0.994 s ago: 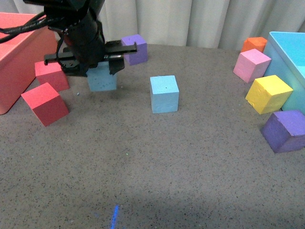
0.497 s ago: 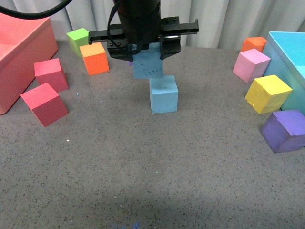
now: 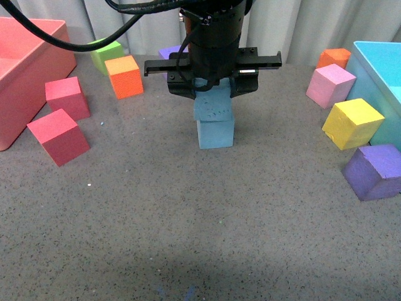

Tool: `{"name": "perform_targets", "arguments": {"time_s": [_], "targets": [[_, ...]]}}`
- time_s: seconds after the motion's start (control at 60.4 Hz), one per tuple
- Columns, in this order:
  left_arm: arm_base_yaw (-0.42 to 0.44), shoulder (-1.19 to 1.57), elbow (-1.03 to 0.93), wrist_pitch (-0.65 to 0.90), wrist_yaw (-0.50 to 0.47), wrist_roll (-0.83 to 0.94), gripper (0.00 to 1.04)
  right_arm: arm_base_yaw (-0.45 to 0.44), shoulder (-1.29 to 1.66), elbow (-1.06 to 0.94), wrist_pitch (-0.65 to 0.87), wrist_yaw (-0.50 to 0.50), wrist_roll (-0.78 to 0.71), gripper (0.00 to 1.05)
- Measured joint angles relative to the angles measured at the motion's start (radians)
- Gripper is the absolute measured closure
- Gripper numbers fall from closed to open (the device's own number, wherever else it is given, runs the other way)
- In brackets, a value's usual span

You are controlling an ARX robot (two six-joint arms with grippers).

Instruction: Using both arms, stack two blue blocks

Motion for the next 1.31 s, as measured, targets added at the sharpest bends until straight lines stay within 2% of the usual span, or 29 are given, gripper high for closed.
{"name": "perform_targets", "arguments": {"time_s": [0.397, 0.563, 0.679, 0.911, 1.176, 1.308], "targets": [[-0.002, 0.034, 0.045, -0.012, -0.003, -0.004, 0.57, 0.000, 0.000, 0.000, 0.000, 0.000, 0.000, 0.10], [0.001, 0.034, 0.058, -0.022, 0.018, -0.008, 0.20, 0.000, 0.000, 0.000, 0.000, 0.000, 0.000, 0.10], [0.005, 0.034, 0.061, -0.023, 0.011, -0.007, 0.05, 0.000, 0.000, 0.000, 0.000, 0.000, 0.000, 0.10], [0.019, 0.008, 0.027, 0.026, 0.026, -0.006, 0.07, 0.000, 0.000, 0.000, 0.000, 0.000, 0.000, 0.10], [0.064, -0.167, -0.151, 0.121, 0.087, -0.040, 0.07, 0.000, 0.000, 0.000, 0.000, 0.000, 0.000, 0.10], [0.079, -0.208, -0.174, 0.132, 0.088, -0.064, 0.07, 0.000, 0.000, 0.000, 0.000, 0.000, 0.000, 0.10]]}}
